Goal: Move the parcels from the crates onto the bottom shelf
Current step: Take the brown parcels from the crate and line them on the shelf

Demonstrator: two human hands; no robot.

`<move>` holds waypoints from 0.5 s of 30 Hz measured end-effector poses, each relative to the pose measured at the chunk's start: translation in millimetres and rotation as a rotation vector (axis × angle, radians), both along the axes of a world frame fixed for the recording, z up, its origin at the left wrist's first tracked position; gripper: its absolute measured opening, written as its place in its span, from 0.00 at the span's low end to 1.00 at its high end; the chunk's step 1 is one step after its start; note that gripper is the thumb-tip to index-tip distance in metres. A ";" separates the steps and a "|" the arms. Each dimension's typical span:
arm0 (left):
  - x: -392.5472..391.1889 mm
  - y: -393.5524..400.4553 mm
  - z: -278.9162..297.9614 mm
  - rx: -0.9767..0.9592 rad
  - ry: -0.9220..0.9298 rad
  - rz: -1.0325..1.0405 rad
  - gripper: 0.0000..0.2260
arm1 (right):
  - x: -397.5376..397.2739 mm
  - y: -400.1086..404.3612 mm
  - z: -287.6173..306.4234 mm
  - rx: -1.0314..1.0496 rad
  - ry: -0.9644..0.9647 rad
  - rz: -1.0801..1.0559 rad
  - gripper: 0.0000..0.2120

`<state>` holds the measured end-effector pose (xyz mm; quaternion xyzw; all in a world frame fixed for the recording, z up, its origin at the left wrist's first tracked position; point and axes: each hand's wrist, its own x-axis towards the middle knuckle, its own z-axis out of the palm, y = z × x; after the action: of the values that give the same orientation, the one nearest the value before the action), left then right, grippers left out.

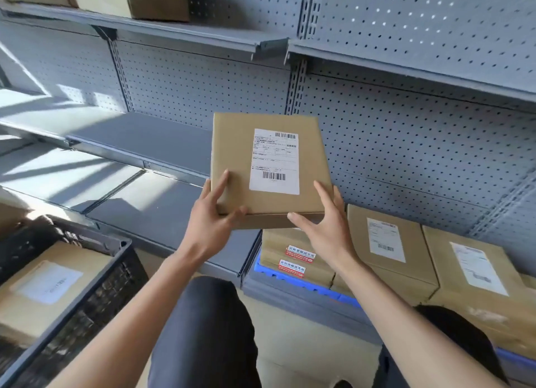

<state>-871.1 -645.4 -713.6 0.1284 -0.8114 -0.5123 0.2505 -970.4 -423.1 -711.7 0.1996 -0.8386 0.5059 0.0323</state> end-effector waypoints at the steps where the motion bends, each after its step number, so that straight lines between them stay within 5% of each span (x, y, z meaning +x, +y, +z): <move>1: -7.8 11.9 1.4 -0.006 -0.007 -0.029 0.34 | -3.4 14.3 -0.4 -0.003 -0.004 -0.021 0.40; 15: -102.2 187.0 -7.4 -0.004 -0.094 -0.327 0.38 | -21.4 203.0 -7.4 0.089 -0.002 -0.371 0.40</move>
<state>-973.2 -458.4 -721.0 0.0179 -0.8331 -0.5383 0.1258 -991.8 -220.1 -719.1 0.0424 -0.8826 0.4538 0.1150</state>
